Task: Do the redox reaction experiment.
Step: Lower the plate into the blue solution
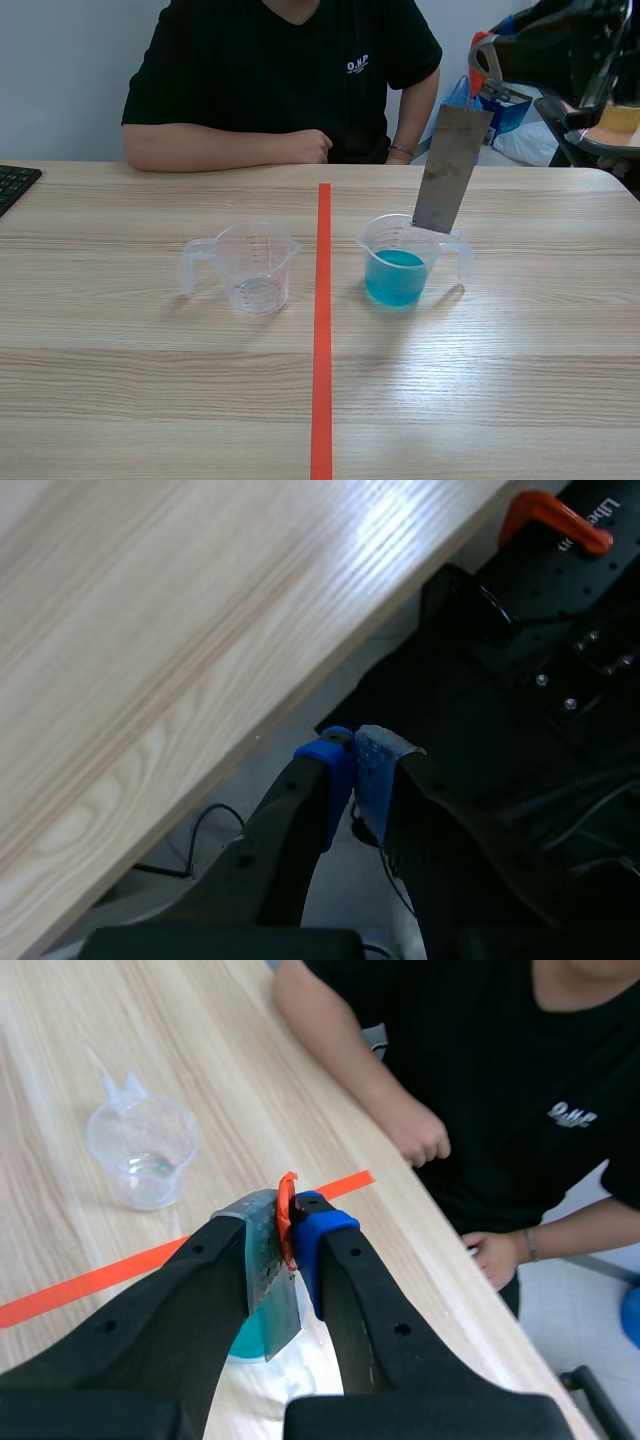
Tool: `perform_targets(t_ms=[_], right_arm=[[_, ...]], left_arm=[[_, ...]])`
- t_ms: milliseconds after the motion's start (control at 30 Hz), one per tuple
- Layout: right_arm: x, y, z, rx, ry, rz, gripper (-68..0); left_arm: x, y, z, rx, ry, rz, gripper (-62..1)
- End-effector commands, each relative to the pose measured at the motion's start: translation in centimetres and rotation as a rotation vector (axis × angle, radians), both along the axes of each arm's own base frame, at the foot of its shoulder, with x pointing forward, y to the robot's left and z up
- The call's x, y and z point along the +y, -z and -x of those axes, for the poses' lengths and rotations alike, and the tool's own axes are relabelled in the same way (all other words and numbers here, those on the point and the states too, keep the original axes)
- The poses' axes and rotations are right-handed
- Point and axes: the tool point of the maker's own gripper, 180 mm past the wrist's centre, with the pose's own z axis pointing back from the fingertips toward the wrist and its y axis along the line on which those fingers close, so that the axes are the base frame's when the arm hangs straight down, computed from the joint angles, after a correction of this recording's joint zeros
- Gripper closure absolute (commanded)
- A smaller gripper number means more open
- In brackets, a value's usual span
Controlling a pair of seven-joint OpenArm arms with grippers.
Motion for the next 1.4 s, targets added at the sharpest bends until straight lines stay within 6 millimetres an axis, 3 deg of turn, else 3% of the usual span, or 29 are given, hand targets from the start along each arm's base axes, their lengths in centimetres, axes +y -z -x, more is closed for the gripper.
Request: perform_targets(t_ms=[0,300,667,1100,1367], right_arm=[[-0.1,-1.3,0.0,-0.034,-0.006,-0.016,-0.8],[0.1,-1.0,-0.1,-0.028,-0.004,-0.032,-0.8],[-0.3,1.1,-0.5,0.000,0.027,-0.019,-0.8],[0.0,0.3,-0.5,-0.026,0.015,-0.063,-0.8],[-0.1,-1.4,-0.7,-0.069,0.011,-0.103,-0.8]], left_arm=[[0.1,-0.6,-0.6,-0.026,-0.001,0.002,-2.7],[0.1,-0.5,-0.7,-0.027,-0.004,0.002,-2.7],[0.2,-0.5,-0.6,-0.024,-0.004,0.001,-2.7],[0.2,-0.4,-0.6,-0.022,-0.005,0.001,-2.7],[0.2,-0.4,-0.5,-0.021,-0.006,0.001,-2.7]])
